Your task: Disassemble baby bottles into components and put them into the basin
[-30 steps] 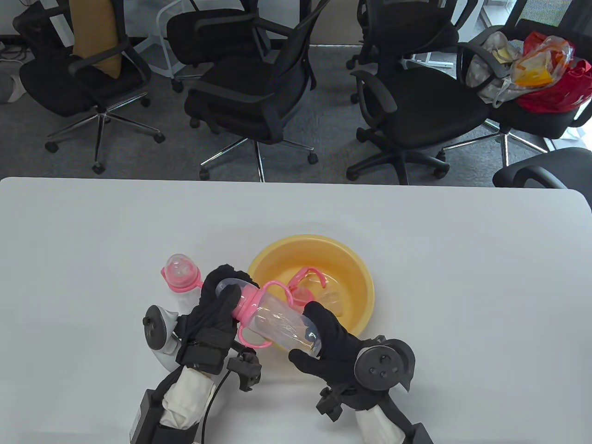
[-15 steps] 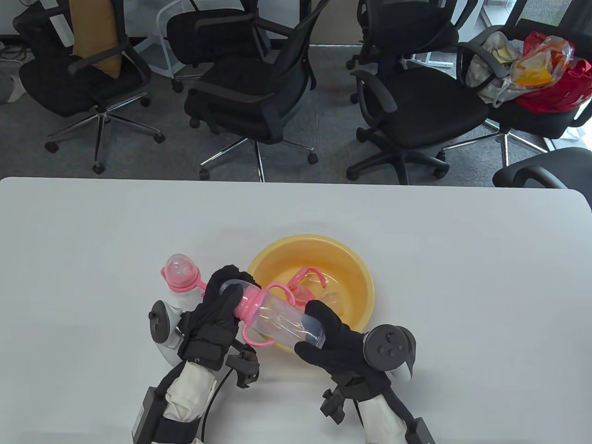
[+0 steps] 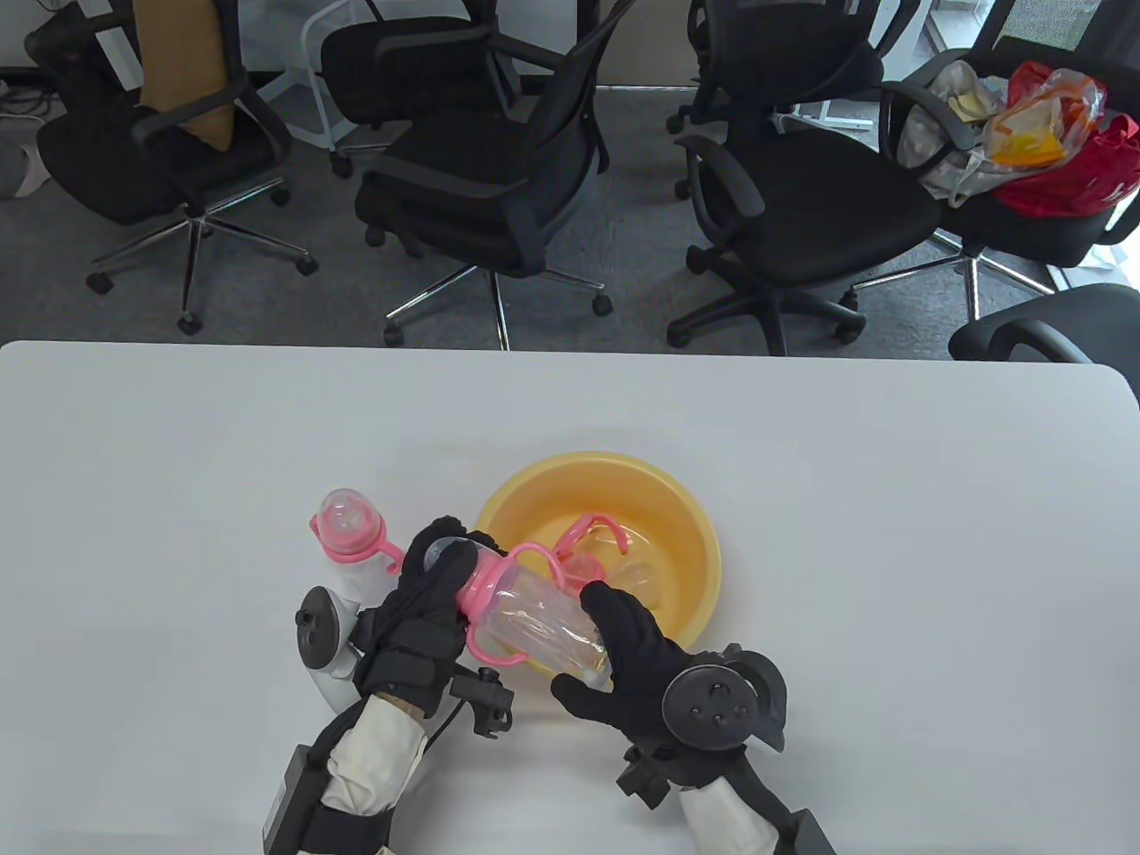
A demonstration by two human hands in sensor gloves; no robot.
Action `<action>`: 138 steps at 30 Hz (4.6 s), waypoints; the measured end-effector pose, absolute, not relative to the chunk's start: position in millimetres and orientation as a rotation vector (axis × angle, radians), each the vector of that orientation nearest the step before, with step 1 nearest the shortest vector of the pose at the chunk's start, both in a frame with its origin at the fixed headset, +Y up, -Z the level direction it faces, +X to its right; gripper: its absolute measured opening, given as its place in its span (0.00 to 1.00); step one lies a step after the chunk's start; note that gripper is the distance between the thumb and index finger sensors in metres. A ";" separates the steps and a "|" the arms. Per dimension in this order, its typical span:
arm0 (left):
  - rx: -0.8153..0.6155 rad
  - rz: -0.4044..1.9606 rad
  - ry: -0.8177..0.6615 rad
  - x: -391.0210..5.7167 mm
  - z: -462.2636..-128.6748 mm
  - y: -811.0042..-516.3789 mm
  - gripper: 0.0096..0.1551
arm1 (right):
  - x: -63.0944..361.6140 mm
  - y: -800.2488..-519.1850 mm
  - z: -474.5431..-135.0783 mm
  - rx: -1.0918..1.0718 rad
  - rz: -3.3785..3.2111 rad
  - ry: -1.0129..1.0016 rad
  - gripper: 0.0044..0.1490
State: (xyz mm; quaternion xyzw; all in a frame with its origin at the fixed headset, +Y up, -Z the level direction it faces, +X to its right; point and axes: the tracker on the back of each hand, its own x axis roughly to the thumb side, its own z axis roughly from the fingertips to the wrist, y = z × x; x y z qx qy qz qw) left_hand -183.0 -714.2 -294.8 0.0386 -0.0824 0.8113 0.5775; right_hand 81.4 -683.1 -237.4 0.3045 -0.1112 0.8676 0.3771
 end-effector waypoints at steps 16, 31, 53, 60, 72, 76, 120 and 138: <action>0.104 1.954 -0.425 -193.2 -301.7 -705.5 0.42 | 141.7 -696.4 -261.3 0.576 1.815 -0.089 0.56; -0.106 0.907 -0.532 -122.8 -305.8 -707.7 0.40 | 181.9 -718.7 -267.4 0.337 1.669 -0.147 0.55; -0.125 0.768 -0.564 -126.5 -308.6 -699.5 0.45 | 177.5 -723.3 -267.1 0.344 1.643 -0.105 0.55; 0.074 1.239 -0.550 -160.2 -305.4 -682.4 0.47 | 167.8 -724.5 -268.3 0.396 1.624 -0.032 0.54; 0.044 1.578 -0.688 -155.5 -302.7 -681.6 0.50 | 142.2 -718.6 -265.0 0.544 1.557 0.112 0.56; 0.183 1.475 -0.641 -155.9 -296.1 -679.2 0.51 | 141.0 -712.4 -262.6 0.557 1.640 0.034 0.58; 0.183 1.604 -0.639 -177.9 -302.9 -674.5 0.23 | 142.1 -717.0 -260.8 0.537 1.489 0.020 0.54; 0.388 1.622 -0.346 -196.3 -291.2 -665.8 0.21 | 165.9 -721.9 -263.8 0.451 1.463 -0.022 0.53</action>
